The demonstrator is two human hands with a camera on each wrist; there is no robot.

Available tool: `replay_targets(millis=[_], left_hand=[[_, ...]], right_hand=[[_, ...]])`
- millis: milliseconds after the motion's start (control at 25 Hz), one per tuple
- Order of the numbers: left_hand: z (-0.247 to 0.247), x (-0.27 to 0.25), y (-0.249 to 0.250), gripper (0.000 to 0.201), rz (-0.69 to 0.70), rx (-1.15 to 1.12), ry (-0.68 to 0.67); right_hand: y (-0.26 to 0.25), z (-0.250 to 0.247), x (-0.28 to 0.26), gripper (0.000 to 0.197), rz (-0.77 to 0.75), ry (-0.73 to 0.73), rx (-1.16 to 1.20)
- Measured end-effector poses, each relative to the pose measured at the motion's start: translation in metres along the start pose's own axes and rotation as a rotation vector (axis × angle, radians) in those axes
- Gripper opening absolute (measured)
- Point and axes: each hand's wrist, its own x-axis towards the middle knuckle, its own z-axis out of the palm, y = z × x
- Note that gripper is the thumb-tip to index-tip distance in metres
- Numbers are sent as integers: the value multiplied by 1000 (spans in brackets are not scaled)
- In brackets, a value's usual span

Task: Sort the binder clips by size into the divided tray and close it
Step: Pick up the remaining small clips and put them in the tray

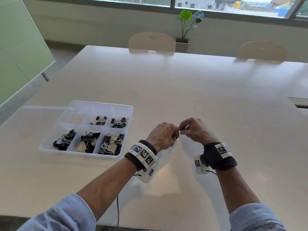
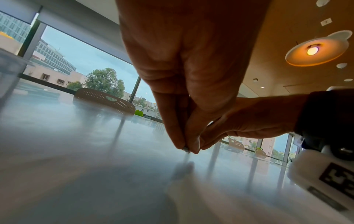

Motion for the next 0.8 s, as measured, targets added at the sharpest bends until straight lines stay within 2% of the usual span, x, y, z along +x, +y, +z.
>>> replay_targets(millis=[320, 560, 680, 800], left_hand=[[-78, -58, -69, 22, 107, -29, 104], [-154, -95, -124, 19, 100, -111, 234], [-188, -105, -158, 20, 61, -119, 292], [-205, -108, -191, 20, -29, -115, 293]], right_hand=[[-110, 29, 4, 14, 52, 70, -12], [-189, 55, 16, 13, 48, 133, 17], [-225, 63, 31, 13, 10, 116, 43], [-257, 68, 46, 13, -83, 85, 20]])
